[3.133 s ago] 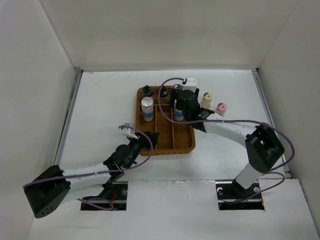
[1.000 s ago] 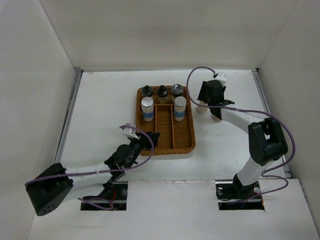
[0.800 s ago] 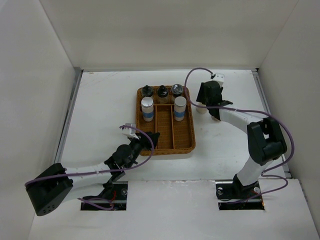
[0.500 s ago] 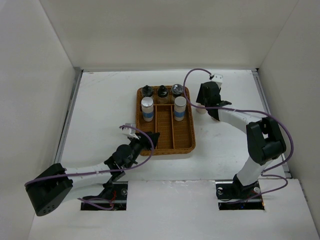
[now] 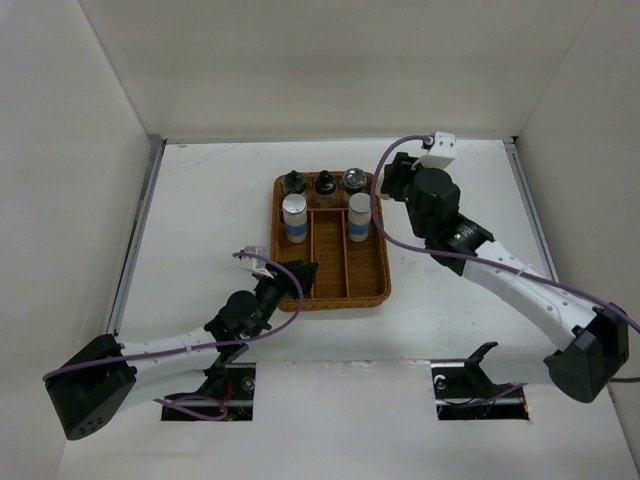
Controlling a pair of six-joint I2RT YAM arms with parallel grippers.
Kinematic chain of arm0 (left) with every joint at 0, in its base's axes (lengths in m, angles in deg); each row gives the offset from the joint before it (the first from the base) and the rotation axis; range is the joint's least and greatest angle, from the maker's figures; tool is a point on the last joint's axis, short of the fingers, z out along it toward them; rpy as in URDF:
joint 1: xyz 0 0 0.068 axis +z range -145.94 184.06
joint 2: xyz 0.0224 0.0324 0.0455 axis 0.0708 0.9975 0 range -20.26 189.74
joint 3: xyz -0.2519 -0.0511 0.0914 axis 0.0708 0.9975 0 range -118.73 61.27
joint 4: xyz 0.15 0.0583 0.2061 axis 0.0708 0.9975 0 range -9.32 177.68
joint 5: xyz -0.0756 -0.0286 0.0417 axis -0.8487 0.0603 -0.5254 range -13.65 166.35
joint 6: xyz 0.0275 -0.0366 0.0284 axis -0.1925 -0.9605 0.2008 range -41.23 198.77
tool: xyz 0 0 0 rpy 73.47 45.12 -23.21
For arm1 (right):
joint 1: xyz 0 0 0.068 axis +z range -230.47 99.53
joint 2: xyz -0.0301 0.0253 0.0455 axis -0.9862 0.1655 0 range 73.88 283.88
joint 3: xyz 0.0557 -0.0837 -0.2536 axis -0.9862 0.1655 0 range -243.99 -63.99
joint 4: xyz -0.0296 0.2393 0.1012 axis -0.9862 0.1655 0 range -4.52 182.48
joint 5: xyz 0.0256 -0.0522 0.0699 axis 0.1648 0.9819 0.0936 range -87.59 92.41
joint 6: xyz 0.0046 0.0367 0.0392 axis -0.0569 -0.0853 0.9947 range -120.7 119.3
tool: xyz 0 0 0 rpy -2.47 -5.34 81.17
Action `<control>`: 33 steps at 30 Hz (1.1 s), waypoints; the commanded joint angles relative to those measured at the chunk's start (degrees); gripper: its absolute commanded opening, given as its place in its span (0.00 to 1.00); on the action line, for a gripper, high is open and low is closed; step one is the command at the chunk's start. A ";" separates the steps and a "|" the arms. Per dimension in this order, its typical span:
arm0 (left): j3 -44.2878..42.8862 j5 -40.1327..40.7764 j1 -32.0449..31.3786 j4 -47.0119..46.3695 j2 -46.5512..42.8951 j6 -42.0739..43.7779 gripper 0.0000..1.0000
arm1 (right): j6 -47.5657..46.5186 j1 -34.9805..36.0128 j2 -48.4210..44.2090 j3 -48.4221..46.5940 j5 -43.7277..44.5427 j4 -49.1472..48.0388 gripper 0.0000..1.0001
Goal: Organize the condiment bottles
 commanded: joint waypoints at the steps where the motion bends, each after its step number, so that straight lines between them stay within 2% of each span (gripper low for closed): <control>1: 1.04 -0.13 -0.37 -3.37 -2.22 0.61 0.49 | -2.21 5.37 -0.77 -4.31 1.49 -3.32 0.45; 8: 3.67 4.69 1.38 -1.70 -9.33 0.79 0.48 | -2.65 14.08 10.55 -13.18 -2.11 -3.23 0.44; 14: 4.55 8.83 3.23 5.67 -16.55 0.18 0.48 | -2.03 15.84 20.41 -16.71 -3.00 -2.97 0.44; 26: 4.29 8.31 4.28 6.48 -15.41 -0.70 0.49 | 0.51 14.61 29.99 -14.52 -2.38 -5.25 0.44; 33: 4.11 7.96 4.11 6.39 -14.97 -0.70 0.49 | 4.90 13.30 31.49 -9.33 -2.47 -9.29 0.46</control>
